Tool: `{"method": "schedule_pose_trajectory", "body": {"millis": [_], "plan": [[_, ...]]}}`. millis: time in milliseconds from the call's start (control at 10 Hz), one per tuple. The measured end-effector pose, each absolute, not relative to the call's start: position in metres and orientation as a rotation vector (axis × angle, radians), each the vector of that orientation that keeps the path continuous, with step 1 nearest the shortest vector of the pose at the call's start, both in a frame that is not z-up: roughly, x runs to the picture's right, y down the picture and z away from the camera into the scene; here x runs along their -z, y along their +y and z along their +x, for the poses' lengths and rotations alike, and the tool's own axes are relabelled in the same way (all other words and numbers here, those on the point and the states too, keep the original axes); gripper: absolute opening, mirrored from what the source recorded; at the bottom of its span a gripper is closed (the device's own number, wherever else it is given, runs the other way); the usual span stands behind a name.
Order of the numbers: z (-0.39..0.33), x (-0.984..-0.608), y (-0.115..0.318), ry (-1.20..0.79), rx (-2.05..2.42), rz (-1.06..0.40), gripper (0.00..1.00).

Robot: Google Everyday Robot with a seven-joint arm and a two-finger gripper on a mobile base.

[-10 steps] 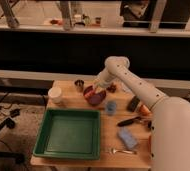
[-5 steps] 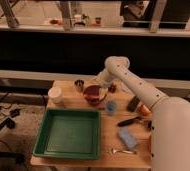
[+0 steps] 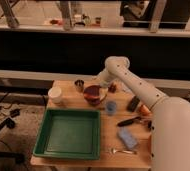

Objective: Place pepper in purple bowl

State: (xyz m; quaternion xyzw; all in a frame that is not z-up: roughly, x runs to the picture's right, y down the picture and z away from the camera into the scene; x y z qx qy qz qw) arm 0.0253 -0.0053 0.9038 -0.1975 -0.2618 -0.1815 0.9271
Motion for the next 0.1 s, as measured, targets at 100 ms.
{"method": "schedule_pose_trajectory", "body": {"millis": [100], "plan": [[0.0253, -0.9039, -0.0053, -0.537, 0.372, -0.405, 0.80]]}}
